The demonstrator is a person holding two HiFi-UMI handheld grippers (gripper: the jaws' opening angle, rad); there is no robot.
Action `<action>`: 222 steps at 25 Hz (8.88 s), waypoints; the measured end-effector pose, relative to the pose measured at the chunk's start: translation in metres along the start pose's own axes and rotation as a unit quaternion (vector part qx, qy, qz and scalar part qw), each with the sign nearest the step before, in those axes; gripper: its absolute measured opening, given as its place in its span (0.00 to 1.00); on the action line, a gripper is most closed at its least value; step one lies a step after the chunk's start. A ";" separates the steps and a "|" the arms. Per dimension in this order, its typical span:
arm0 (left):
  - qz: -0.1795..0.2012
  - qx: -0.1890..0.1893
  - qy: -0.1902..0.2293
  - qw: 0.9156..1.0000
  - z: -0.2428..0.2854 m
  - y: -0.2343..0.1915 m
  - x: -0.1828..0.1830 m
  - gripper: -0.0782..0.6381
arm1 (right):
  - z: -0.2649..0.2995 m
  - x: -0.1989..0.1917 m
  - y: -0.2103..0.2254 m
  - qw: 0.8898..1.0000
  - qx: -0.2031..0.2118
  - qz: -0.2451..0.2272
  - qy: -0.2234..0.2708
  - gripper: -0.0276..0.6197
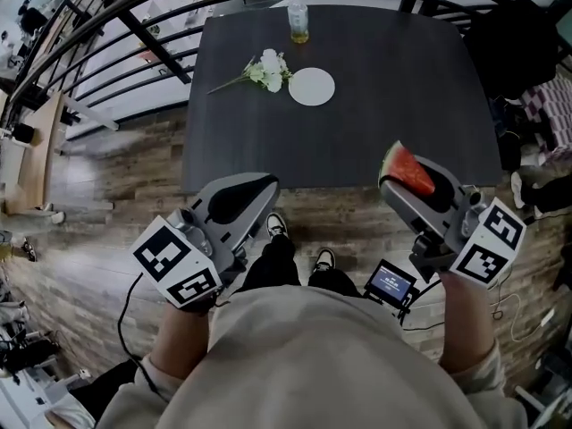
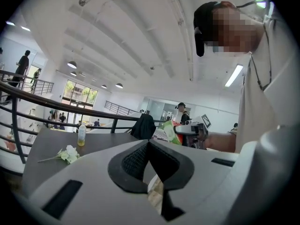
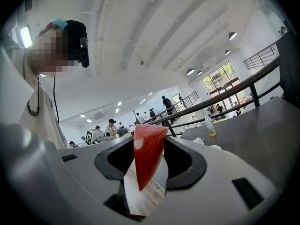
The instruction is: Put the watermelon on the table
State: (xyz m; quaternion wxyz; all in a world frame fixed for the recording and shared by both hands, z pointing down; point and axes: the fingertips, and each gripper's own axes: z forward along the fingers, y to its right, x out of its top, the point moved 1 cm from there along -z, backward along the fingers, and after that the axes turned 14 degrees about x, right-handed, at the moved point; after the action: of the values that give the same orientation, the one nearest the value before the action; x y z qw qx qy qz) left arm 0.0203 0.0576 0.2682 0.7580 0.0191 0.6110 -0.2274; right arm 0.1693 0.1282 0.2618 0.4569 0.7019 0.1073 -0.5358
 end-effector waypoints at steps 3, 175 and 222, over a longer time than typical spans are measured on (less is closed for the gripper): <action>0.011 -0.024 0.012 1.000 0.017 -0.014 0.013 0.12 | 0.014 0.010 0.011 1.000 -0.014 -0.009 -0.002 0.35; -0.096 0.113 0.012 0.989 0.094 -0.289 0.031 0.12 | 0.245 0.002 0.324 0.976 -0.029 0.045 -0.212 0.35; -0.129 0.174 0.003 0.976 0.053 -0.289 -0.004 0.12 | 0.234 -0.123 0.410 0.929 -0.077 0.094 -0.350 0.35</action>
State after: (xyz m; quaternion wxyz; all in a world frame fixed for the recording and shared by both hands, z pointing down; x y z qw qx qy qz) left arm -0.0383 -0.2164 0.3576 0.7057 0.0723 0.5615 -0.4260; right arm 0.2292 -0.2369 0.5804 0.5666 0.4388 -0.0853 -0.6922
